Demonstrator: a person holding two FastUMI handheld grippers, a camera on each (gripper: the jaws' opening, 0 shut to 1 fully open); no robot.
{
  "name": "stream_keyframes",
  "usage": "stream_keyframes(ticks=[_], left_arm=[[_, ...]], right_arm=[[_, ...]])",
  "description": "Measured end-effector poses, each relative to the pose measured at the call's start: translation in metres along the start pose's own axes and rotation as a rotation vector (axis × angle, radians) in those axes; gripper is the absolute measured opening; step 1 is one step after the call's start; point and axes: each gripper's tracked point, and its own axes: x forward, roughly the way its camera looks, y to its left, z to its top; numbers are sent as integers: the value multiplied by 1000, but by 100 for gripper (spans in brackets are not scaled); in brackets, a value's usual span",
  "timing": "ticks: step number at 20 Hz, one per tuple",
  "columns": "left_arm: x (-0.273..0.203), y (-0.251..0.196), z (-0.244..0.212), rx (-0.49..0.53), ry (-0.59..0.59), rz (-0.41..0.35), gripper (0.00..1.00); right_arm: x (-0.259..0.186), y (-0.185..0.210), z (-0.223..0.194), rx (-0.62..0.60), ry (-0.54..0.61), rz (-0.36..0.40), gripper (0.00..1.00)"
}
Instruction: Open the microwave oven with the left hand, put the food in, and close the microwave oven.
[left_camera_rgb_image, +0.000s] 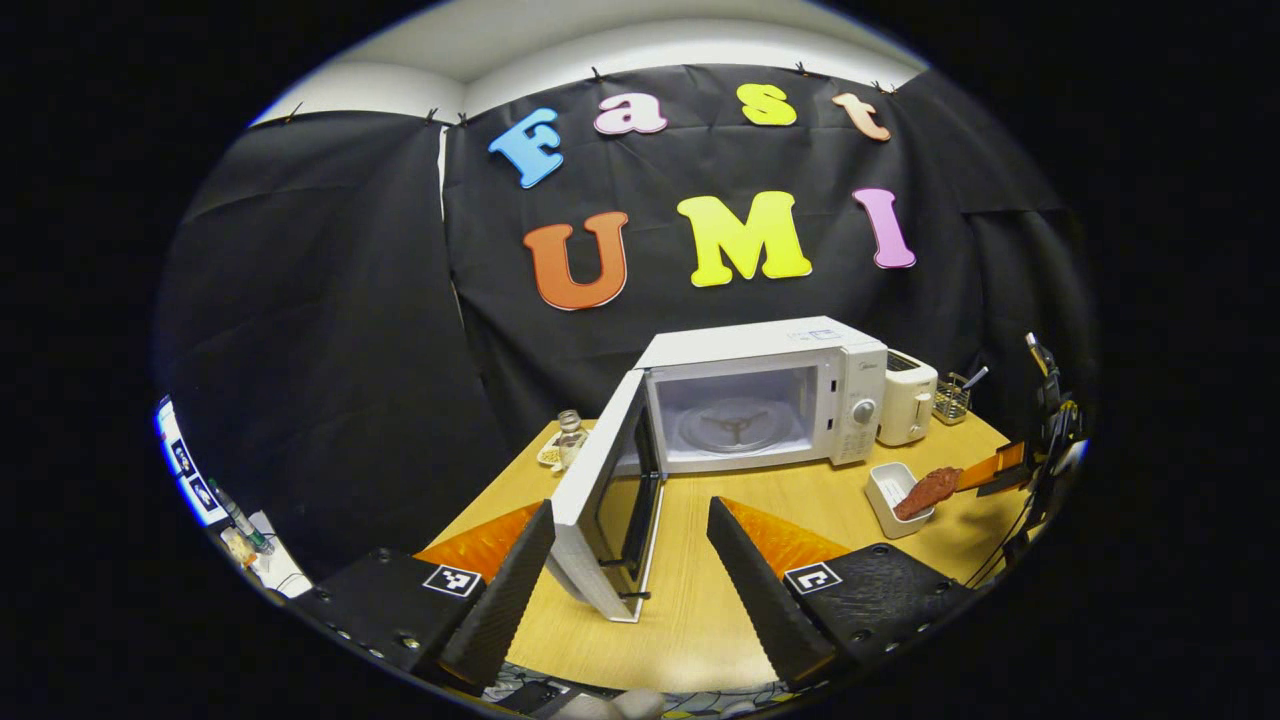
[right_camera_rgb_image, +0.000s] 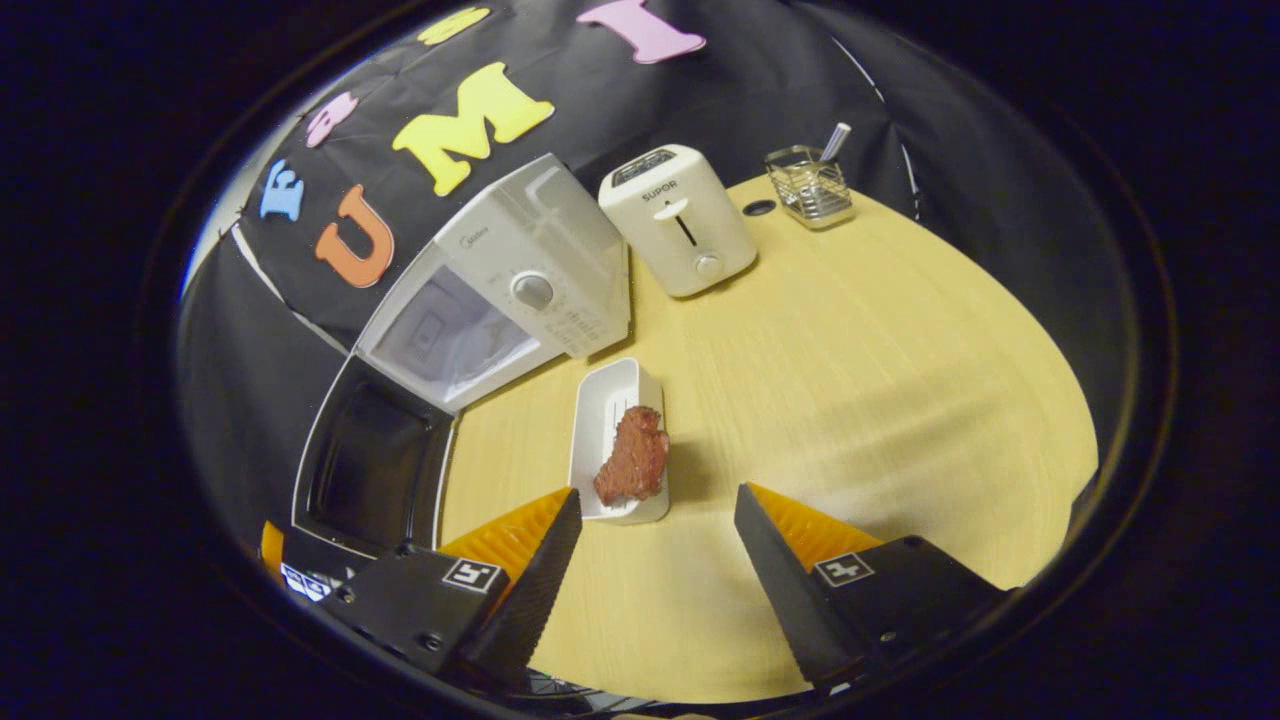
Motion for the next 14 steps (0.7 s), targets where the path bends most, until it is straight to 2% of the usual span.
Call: stream_keyframes(ticks=[1, 2, 3, 4, 5, 6, 7, 8, 9, 10, 11, 12, 13, 14], left_arm=[[2, -10, 6, 3, -1, 0, 94], [5, -20, 13, 6, -3, 4, 94], [8, -29, 17, 9, 0, 8, 94], [11, -38, 22, 8, 0, 15, 94], [14, -45, 27, 5, -1, 24, 94], [16, -52, 32, 1, 0, 34, 94], [17, -58, 36, -3, 0, 42, 94], [19, -65, 40, -8, 2, 52, 94], [19, -72, 44, -11, 2, 58, 94], [21, -78, 47, -12, 3, 67, 94], [22, -83, 50, -11, 3, 74, 94], [22, -89, 52, -8, 7, 82, 94], [23, -93, 54, -3, 10, 90, 94], [23, -97, 54, 1, 16, 98, 94]], right_arm=[[5, -2, 4, 7, 28, 26, 86], [9, 0, 8, 13, 51, 61, 96], [14, 2, 10, 21, 79, 90, 82], [18, 4, 12, 28, 108, 117, 89], [22, 3, 14, 33, 137, 137, 87], [26, 3, 15, 43, 166, 162, 69], [29, 7, 15, 58, 193, 192, 66], [31, 9, 17, 75, 220, 216, 58], [34, 10, 17, 91, 244, 231, 65], [34, 11, 20, 111, 260, 249, 41], [35, 14, 22, 128, 276, 271, 33], [36, 10, 24, 147, 289, 265, 20], [38, 6, 23, 156, 308, 265, 15], [36, 7, 20, 171, 321, 274, 19]])
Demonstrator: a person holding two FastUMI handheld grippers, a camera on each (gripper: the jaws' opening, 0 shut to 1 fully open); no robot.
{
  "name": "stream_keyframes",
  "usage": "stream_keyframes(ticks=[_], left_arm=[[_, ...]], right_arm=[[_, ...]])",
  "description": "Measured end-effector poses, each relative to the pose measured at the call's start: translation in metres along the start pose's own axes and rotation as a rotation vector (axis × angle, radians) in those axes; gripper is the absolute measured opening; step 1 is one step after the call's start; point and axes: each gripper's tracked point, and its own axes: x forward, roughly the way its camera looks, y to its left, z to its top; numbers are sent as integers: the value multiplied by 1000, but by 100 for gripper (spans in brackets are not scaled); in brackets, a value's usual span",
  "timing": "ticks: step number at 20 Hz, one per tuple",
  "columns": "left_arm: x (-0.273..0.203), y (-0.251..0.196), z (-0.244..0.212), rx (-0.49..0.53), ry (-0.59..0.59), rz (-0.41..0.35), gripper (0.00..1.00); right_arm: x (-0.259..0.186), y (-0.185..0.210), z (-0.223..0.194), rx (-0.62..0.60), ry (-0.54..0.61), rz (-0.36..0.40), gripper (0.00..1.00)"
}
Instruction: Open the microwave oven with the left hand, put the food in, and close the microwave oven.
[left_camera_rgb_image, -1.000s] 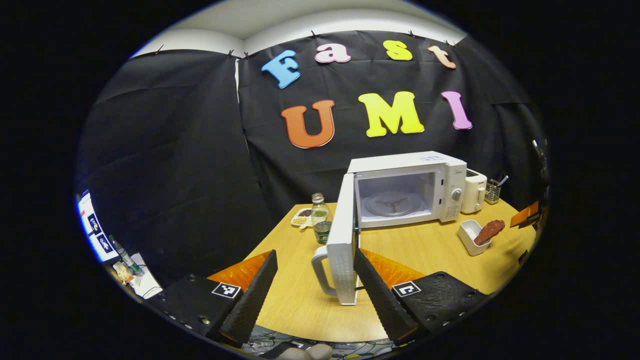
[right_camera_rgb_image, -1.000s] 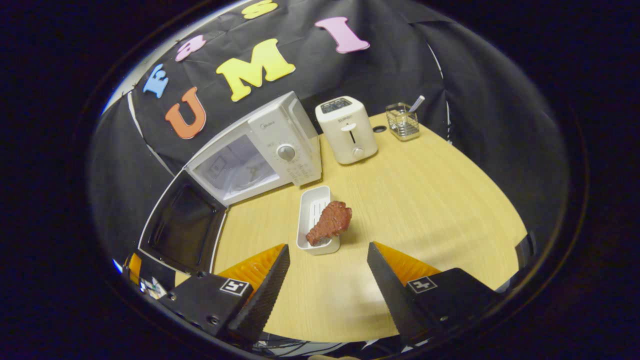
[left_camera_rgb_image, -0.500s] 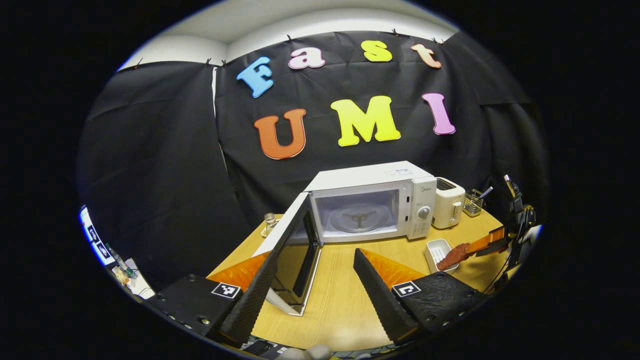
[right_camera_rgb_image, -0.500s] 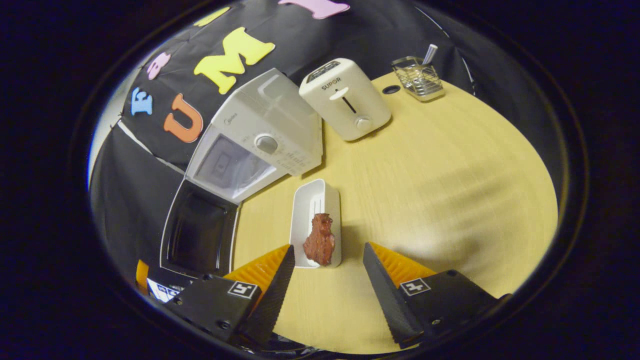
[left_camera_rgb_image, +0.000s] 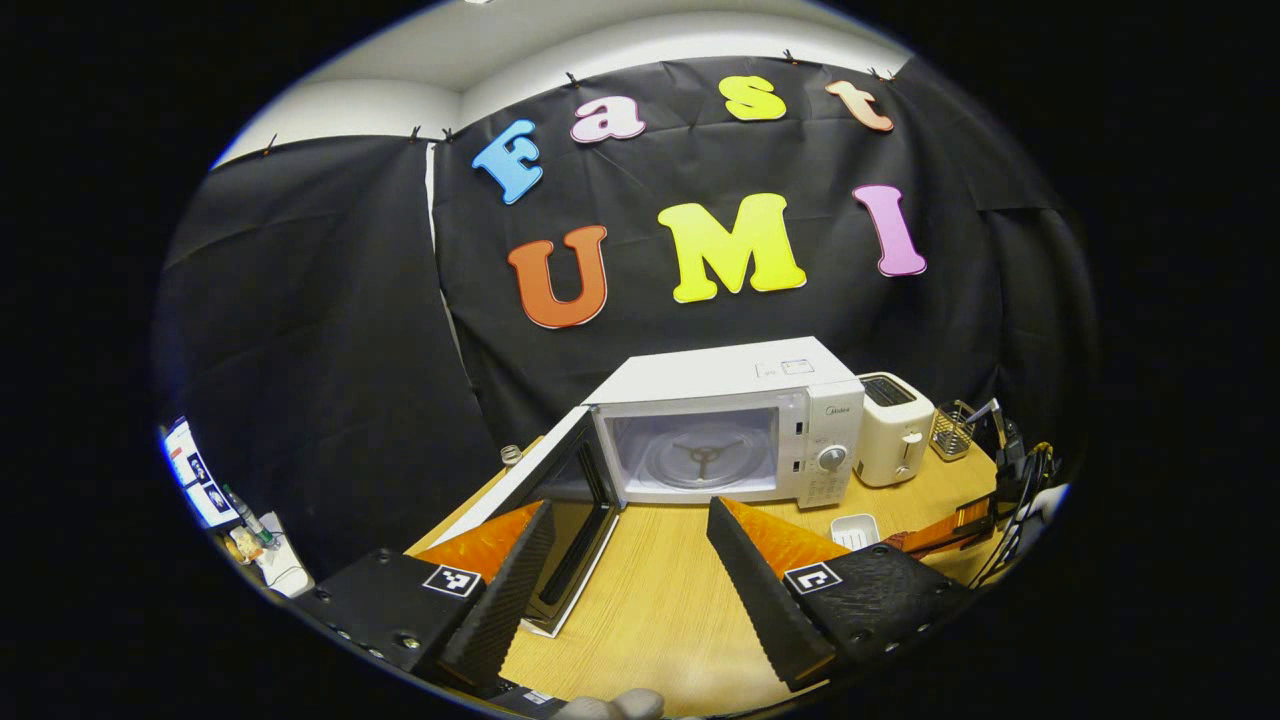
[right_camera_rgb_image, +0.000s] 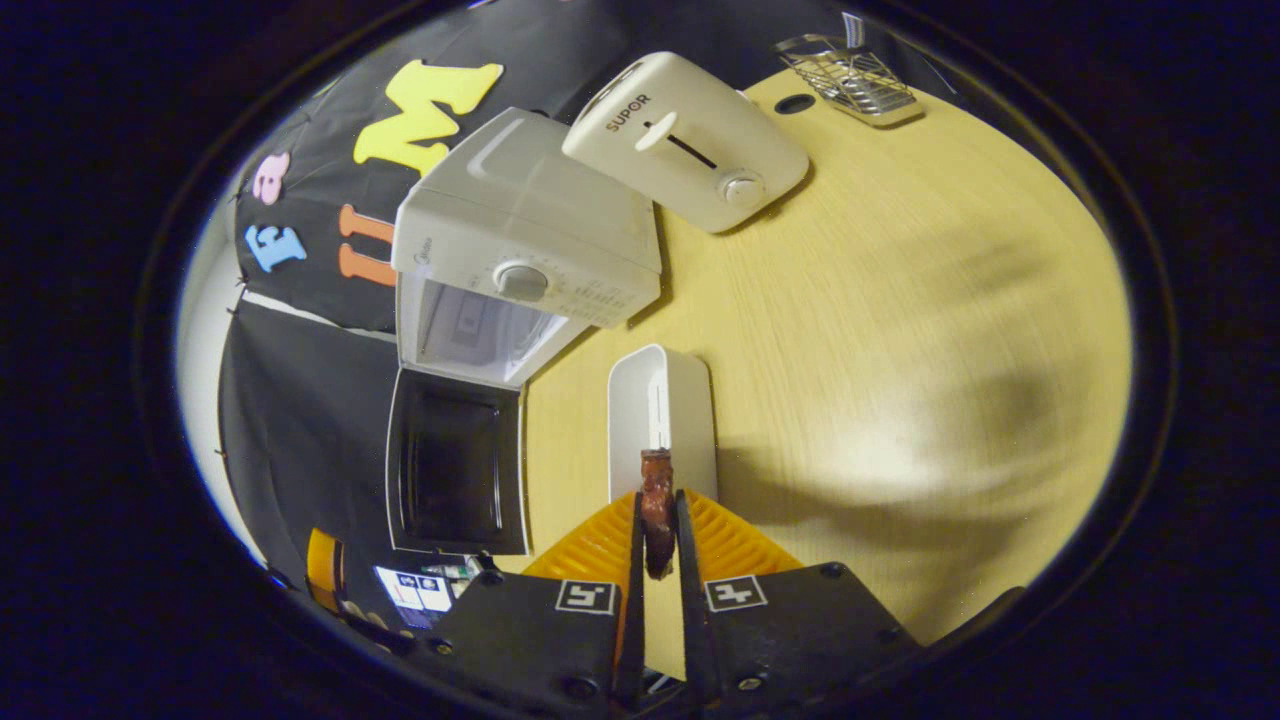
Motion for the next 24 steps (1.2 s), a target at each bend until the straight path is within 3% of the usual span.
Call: stream_keyframes(ticks=[4, 11, 17, 24], left_arm=[[-4, -12, -1, 5, 23, 17, 94], [-3, -24, 9, 22, 4, -34, 94], [0, -31, 8, 44, -10, -167, 94], [-2, -7, -10, 105, -3, -339, 94]], right_arm=[[-5, 8, 5, 2, 16, 28, 15], [-22, 69, 22, -23, -56, 133, 15], [-1, 117, 28, -19, -192, 156, 14], [56, 171, 50, 60, -450, 141, 15]])
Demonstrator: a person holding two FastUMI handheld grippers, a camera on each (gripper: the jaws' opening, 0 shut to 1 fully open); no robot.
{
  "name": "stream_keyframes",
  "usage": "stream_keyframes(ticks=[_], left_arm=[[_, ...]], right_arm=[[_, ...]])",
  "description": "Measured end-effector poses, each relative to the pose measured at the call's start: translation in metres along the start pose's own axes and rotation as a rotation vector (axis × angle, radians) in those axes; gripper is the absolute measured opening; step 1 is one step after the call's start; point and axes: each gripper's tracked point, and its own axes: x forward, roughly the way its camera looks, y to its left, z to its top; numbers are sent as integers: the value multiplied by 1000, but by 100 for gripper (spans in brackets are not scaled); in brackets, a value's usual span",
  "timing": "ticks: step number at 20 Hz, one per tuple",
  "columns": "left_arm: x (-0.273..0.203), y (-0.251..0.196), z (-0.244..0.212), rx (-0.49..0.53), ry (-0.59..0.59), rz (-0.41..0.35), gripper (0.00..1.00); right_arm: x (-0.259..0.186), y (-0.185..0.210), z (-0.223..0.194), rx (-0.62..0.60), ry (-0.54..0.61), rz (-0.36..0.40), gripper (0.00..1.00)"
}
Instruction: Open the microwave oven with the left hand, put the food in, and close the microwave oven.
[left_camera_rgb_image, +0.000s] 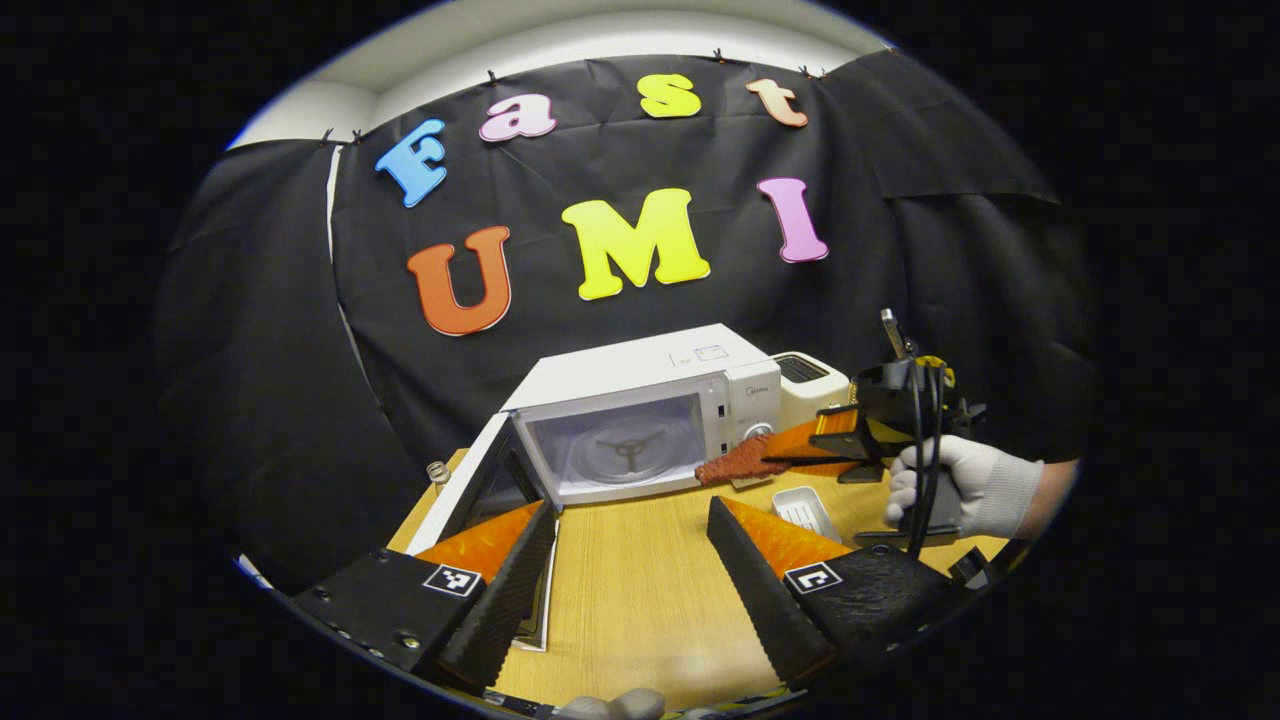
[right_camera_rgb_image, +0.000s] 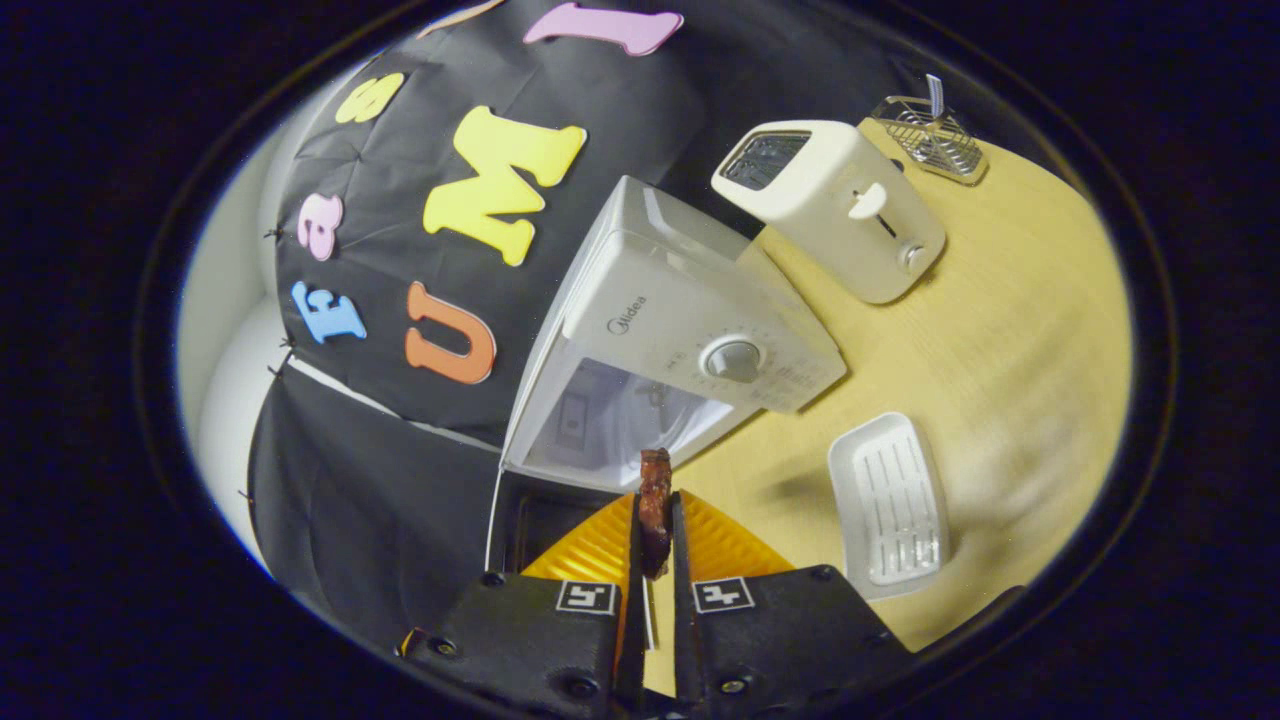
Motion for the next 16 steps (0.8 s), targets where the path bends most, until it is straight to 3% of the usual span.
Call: stream_keyframes(ticks=[3, 8, 16], left_arm=[[-6, 15, -10, 26, 1, -41, 94], [-13, 41, -25, 46, -10, -49, 94], [-17, 85, -46, 34, -15, 14, 94]], right_arm=[[37, 11, -9, 31, -96, -18, 14], [106, 27, -35, 72, -194, -57, 15], [192, 35, -40, 182, -330, -124, 15]])
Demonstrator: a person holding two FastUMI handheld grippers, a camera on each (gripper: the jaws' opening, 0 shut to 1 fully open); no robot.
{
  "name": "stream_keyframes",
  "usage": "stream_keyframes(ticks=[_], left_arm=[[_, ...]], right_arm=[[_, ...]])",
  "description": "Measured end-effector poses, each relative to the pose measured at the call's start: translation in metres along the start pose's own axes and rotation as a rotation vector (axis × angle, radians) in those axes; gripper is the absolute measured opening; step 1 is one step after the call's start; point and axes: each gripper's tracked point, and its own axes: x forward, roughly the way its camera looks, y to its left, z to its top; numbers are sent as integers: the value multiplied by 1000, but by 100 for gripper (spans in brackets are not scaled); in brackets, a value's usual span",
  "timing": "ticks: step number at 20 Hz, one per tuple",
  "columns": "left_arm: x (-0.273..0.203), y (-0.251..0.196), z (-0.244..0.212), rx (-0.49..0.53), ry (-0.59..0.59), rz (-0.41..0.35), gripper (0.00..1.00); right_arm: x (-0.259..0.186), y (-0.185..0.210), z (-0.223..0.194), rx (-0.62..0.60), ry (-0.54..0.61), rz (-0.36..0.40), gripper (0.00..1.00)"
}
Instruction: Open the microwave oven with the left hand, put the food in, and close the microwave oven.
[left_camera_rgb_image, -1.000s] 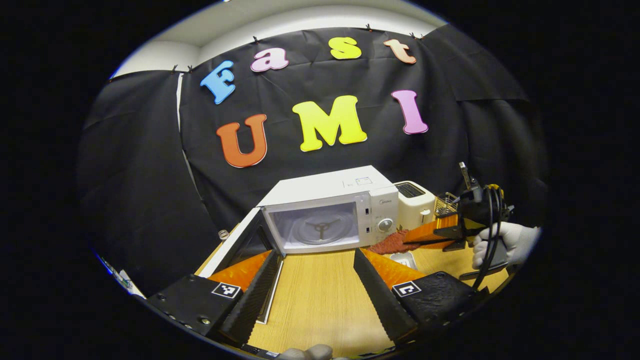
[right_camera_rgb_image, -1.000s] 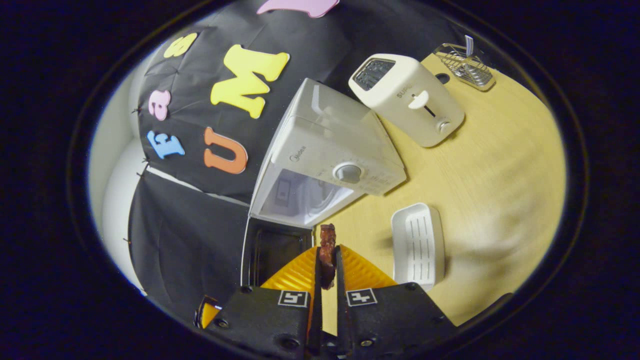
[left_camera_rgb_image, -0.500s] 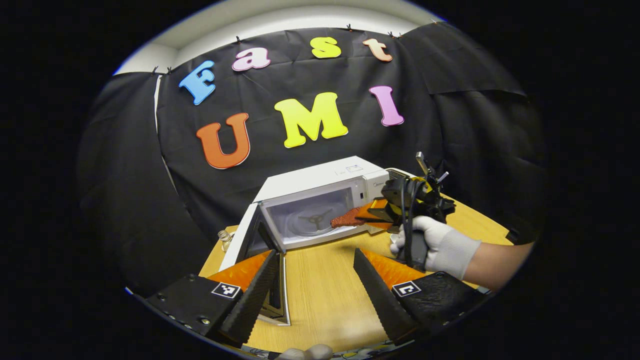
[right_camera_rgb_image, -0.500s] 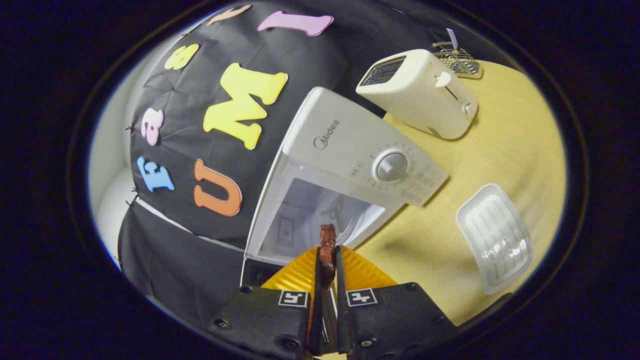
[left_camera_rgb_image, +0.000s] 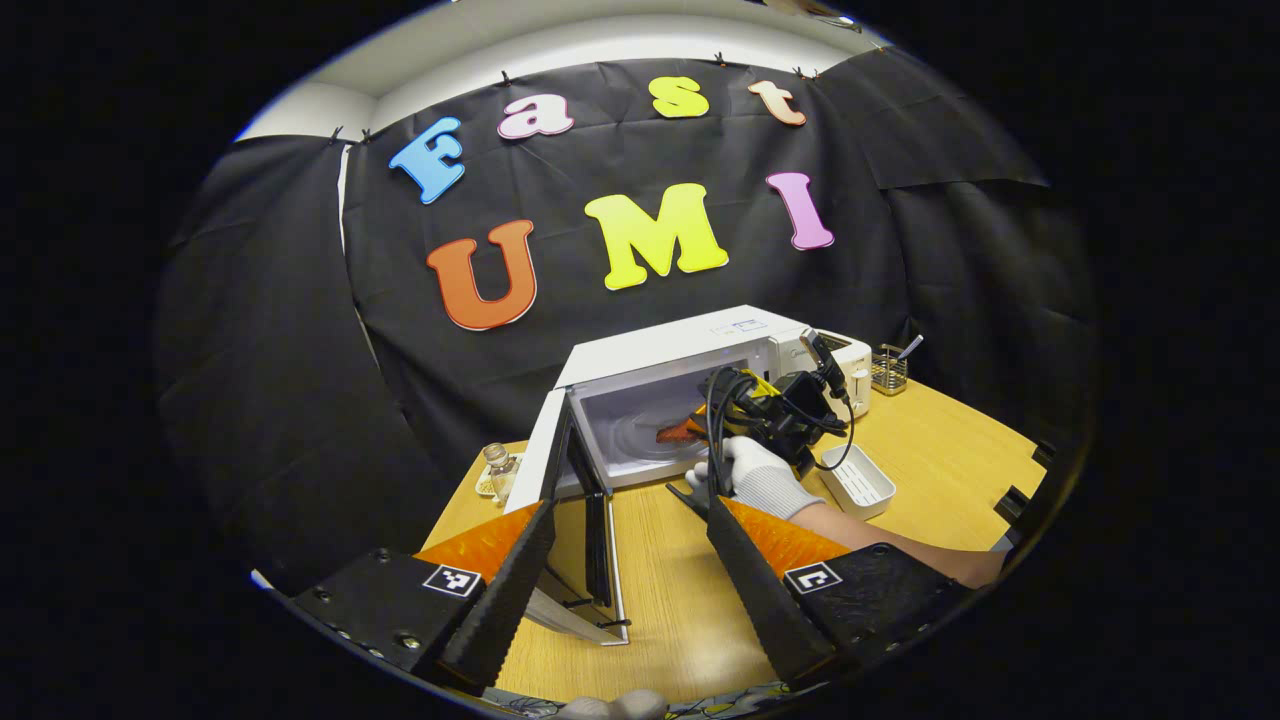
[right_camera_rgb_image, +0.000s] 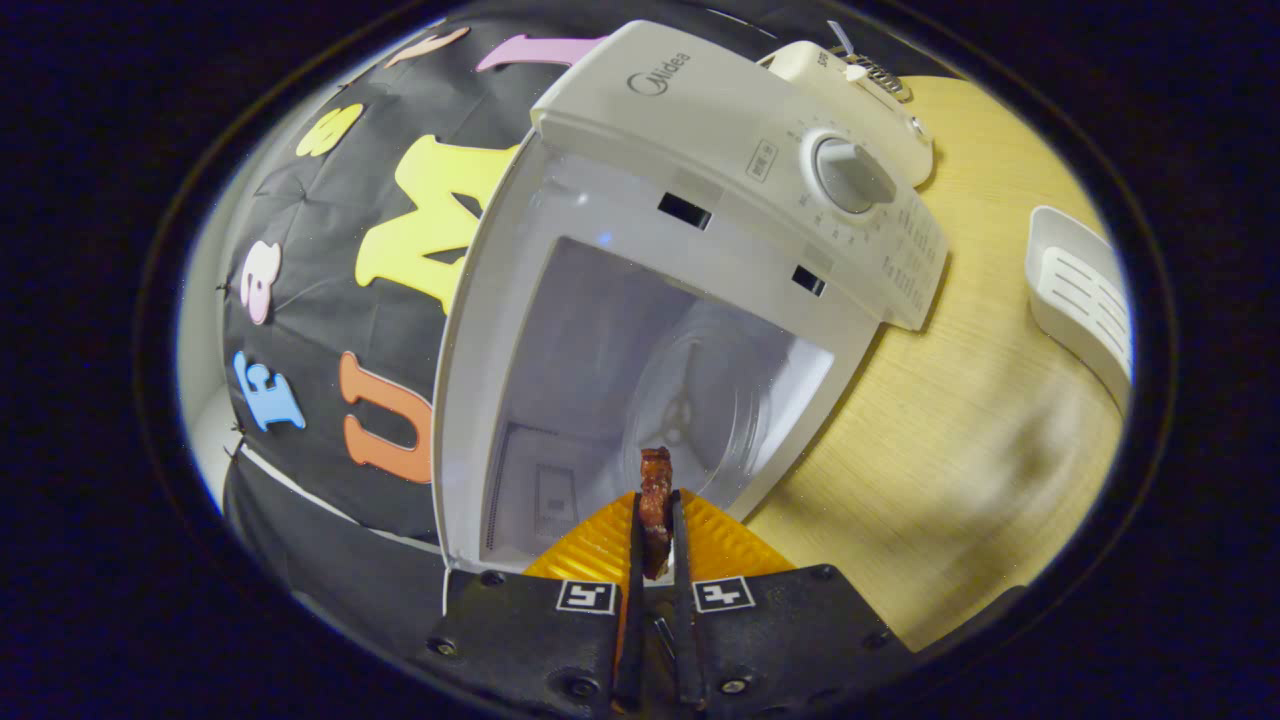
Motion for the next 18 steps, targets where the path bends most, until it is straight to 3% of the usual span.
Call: stream_keyframes(ticks=[11, 15, 16, 17, 18], left_arm=[[5, 36, -27, -50, 23, 50, 94], [6, 42, -30, -62, 27, 64, 94], [6, 43, -33, -60, 34, 68, 94], [5, 45, -34, -61, 34, 69, 94], [5, 46, -33, -60, 32, 73, 94]], right_arm=[[64, 3, -4, -155, -118, -54, 15], [71, -6, -1, -271, -136, -119, 17], [71, -10, 1, -322, -143, -146, 12], [70, -11, 2, -350, -141, -157, 26], [69, -11, 4, -362, -140, -159, 30]])
